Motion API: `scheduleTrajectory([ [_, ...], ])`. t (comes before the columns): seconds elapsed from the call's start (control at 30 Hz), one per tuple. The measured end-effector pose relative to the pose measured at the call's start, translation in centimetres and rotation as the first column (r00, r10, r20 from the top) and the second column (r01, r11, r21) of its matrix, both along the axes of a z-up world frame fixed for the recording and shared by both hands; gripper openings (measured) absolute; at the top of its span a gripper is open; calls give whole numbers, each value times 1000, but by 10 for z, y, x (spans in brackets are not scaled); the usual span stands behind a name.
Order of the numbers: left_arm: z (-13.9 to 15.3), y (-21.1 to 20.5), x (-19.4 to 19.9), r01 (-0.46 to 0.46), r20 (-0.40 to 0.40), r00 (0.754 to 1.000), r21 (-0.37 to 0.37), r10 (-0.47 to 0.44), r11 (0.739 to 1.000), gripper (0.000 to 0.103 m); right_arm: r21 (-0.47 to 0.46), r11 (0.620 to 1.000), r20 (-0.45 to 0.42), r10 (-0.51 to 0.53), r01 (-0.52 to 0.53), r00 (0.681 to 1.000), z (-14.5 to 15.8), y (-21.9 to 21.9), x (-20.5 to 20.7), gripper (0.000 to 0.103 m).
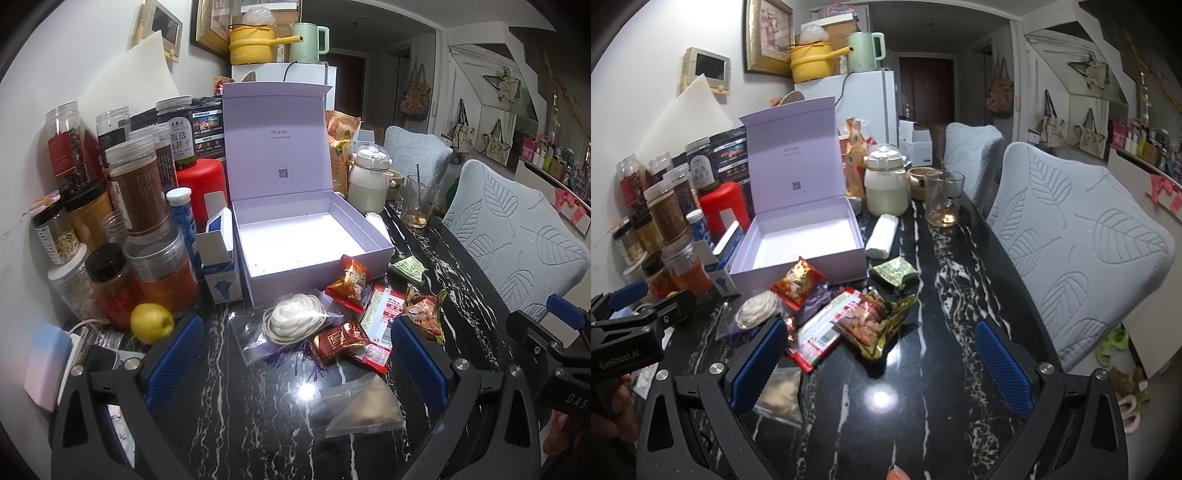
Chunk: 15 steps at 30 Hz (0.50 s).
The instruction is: Organize soft objects
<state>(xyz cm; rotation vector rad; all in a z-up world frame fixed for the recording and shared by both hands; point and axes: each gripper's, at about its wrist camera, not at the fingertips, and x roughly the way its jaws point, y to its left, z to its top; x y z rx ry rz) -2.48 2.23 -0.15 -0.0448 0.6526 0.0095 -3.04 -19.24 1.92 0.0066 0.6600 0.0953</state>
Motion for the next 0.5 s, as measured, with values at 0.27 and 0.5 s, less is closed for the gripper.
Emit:
scheduleTrajectory([
  [0.27, 0, 13, -16, -26, 0, 1000, 2, 26, 1000, 103, 15, 999, 17, 36, -36, 999, 4, 8, -13, 103],
  [0.5, -7, 26, -27, -49, -24, 999, 0, 49, 999, 103, 41, 996, -12, 76, -75, 997, -4, 17, -17, 103],
])
